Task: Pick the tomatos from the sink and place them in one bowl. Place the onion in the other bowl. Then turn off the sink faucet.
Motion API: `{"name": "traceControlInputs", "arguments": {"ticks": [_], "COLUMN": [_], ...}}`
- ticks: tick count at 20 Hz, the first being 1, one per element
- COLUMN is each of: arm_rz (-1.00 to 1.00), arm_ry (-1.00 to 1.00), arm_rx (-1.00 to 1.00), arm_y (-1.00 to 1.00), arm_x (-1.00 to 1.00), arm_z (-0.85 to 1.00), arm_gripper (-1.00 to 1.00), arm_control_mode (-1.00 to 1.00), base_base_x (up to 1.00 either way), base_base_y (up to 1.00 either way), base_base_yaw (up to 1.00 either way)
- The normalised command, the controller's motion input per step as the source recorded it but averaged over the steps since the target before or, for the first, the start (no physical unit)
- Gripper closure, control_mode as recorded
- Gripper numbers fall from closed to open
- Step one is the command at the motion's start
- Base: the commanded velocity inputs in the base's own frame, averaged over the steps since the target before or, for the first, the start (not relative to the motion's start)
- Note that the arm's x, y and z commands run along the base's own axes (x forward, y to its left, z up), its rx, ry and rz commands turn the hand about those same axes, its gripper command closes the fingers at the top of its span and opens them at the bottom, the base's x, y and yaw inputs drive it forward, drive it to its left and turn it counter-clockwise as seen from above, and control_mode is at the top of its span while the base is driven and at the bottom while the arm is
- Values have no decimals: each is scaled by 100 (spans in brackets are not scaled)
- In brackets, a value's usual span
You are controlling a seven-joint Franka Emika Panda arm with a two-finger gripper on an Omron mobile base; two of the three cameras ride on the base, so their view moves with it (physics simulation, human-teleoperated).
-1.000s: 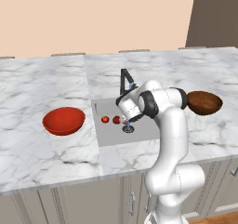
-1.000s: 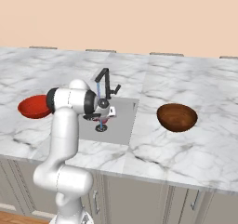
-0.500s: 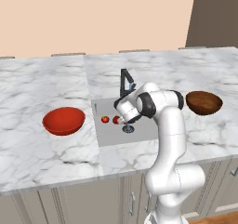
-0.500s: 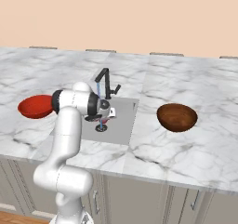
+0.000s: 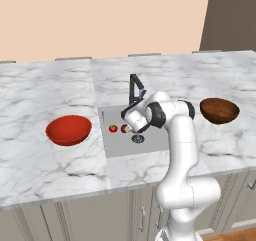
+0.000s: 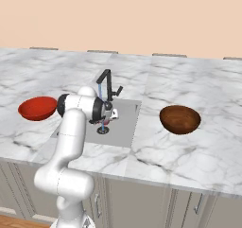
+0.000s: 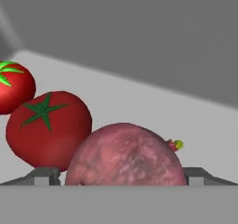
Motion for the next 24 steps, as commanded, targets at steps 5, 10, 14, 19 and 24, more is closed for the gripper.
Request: {"name": "traceControlInputs", "arguments": {"ticks": [5,10,14,19,24], "arm_rz": [0,0,0,0,0], "arm_ry": [4,2,0,-2,-5], "arm_rx": [0,0,0,4,8], "arm_y": [6,3,-7,-25,-30], "arm_x": [26,2,-5,-36,-38], "arm_z": [-20,-26,-3,-4,-28], "arm_gripper": [-100,100,100,100,100], "arm_control_mode": [-100,-100,-100,-100,-100], "base_base_x": [0,0,0,0,0], "base_base_y": [0,0,0,0,0], "base_base_yaw": [0,0,0,0,0]}}
